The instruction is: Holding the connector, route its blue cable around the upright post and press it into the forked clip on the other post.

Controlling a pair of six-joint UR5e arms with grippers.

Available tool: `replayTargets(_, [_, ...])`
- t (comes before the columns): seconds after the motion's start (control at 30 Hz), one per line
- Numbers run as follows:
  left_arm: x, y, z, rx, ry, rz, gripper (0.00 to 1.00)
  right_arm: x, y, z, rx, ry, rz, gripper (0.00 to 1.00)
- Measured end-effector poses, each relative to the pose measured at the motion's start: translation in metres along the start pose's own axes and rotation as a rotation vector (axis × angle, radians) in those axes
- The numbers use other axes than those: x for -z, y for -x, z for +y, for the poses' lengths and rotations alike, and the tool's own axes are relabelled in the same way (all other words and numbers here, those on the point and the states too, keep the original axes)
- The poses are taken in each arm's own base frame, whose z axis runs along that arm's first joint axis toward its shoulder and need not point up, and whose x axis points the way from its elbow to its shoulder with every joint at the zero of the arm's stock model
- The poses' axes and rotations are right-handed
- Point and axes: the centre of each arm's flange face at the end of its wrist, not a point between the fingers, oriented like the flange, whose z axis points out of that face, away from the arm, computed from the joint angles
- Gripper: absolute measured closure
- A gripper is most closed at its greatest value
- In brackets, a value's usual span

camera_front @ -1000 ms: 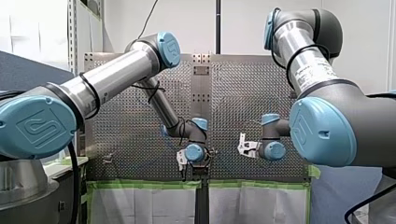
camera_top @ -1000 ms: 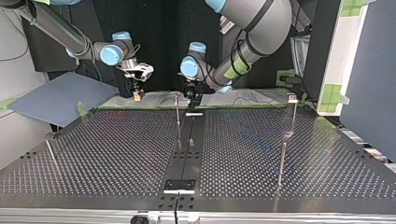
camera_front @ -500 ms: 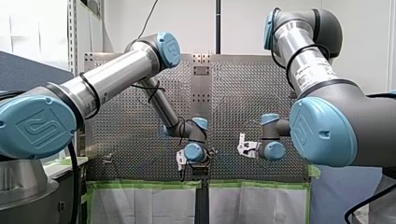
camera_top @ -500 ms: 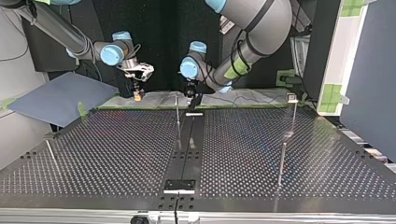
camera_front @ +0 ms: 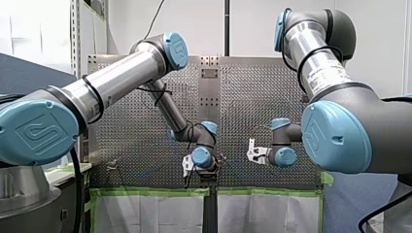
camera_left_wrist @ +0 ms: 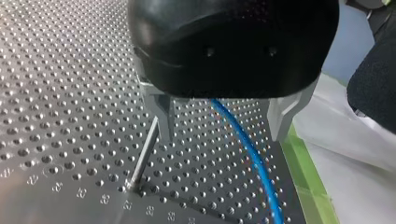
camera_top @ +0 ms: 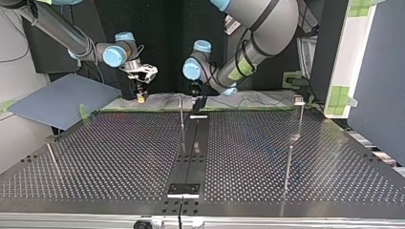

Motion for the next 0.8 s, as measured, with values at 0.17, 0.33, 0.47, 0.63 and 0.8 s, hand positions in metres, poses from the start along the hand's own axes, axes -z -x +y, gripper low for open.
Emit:
replayTargets(0.17, [0.006,0.003,-0.003,-0.006,0.010,-0.005,0.00,0.000,0.000,0.000,-0.001,0.000,0.000,1.00])
replayTargets(0.33, [0.015,0.009,-0.005,-0.009,0.011,-0.008,0.00,0.000,0.000,0.000,-0.001,0.000,0.002,1.00])
replayTargets(0.47, [0.024,0.007,-0.005,-0.019,0.007,0.000,0.00,0.000,0.000,0.000,-0.001,-0.001,0.002,1.00])
replayTargets(0.63, [0.038,0.004,-0.006,-0.036,-0.002,0.011,0.00,0.000,0.000,0.000,-0.001,-0.002,0.001,1.00])
replayTargets(0.8, [0.049,-0.005,-0.006,-0.045,-0.010,0.021,0.00,0.000,0.000,-0.001,-0.002,-0.004,-0.001,1.00])
